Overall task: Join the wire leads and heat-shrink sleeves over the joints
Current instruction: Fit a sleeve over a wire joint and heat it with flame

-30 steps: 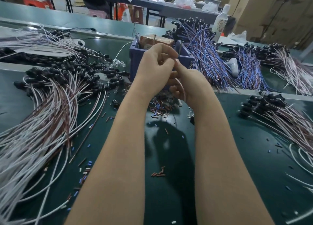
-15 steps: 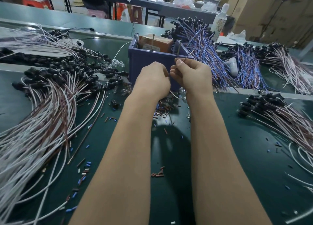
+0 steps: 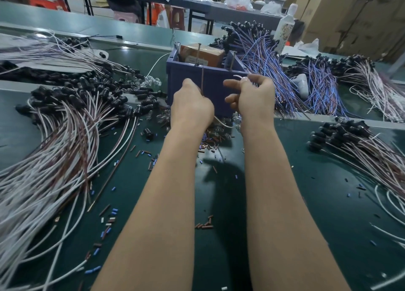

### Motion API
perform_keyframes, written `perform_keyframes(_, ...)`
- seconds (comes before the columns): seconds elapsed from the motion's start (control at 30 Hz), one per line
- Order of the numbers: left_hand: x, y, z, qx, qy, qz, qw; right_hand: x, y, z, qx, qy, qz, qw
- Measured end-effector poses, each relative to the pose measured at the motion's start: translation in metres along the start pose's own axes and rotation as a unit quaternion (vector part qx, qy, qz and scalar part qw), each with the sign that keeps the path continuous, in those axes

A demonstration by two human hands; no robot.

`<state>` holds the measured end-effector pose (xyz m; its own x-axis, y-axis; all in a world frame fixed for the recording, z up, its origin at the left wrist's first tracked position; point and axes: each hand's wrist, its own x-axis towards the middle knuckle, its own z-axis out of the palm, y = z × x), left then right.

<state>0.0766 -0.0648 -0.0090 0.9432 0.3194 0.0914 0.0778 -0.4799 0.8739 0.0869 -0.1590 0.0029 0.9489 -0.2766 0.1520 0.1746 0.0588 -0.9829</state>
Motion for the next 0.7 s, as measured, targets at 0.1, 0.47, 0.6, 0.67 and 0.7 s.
perform_keyframes(0.1,0.000,0.001,-0.003,-0.002,-0.001,0.006,1.000,0.000,-0.002,-0.001,0.035,0.036,0.013,0.999)
perform_keyframes(0.47,0.000,0.000,-0.009,0.002,-0.009,-0.005,1.000,0.004,-0.001,0.000,0.043,0.018,-0.003,0.999)
perform_keyframes(0.6,0.000,-0.001,-0.009,0.036,0.008,0.018,0.999,0.003,0.003,0.002,0.024,-0.003,0.004,1.000)
perform_keyframes(0.67,-0.001,-0.001,-0.009,0.052,0.016,0.029,0.998,0.004,0.006,0.002,0.009,-0.004,-0.001,1.000)
perform_keyframes(0.7,-0.001,-0.001,-0.009,0.058,0.017,0.033,0.998,0.005,0.008,0.002,-0.003,-0.006,-0.002,1.000)
